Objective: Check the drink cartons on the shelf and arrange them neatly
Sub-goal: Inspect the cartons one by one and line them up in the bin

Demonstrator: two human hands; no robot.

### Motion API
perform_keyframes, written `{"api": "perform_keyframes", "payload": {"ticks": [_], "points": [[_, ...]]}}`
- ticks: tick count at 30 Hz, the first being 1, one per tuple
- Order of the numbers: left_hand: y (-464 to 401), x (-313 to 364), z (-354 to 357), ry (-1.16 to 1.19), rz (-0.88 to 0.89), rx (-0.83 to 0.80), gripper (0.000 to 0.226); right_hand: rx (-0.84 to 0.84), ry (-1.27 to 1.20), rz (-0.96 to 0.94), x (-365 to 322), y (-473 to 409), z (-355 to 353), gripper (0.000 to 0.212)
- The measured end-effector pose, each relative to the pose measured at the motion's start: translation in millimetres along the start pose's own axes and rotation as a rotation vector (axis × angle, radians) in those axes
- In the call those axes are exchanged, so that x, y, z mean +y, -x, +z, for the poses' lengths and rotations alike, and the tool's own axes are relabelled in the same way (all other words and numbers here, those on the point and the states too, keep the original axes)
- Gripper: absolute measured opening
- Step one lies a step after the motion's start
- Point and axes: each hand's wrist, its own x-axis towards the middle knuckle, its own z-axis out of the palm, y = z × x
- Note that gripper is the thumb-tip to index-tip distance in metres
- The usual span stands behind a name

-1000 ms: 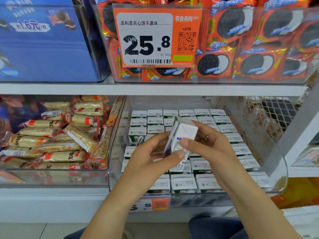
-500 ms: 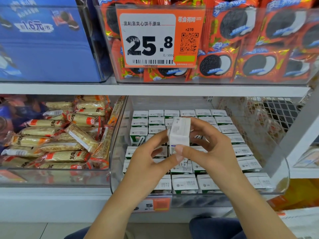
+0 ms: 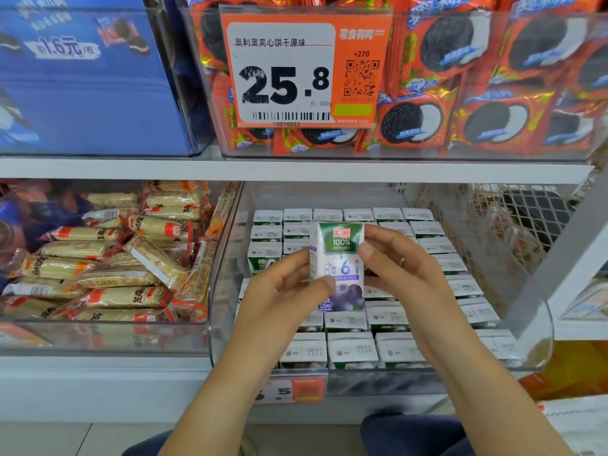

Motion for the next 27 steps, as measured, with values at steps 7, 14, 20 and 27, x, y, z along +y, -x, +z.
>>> {"api": "perform_keyframes", "payload": {"ticks": [7, 14, 20, 27], "points": [[3.7, 4.8, -0.7, 0.053, 0.010, -0.121, 0.041, -0.050, -0.045, -0.042, -2.6, 3.0, 0.0, 0.042], [4.3, 5.2, -2.3, 0.043, -0.016, -0.155, 0.053, 0.017, -0.120, 0.091, -3.2, -0.3, -5.3, 0.028], [6.3, 4.6, -2.6, -0.174, 0.124, -0.092, 0.048, 0.016, -0.254, 0.295, -0.5, -3.6, -14.0, 0.031], [6.7, 4.6, -1.4, -0.138, 0.183, 0.022, 0.038, 0.023, -0.050, 0.313, -1.0, -3.7, -10.5, 0.042]]}}
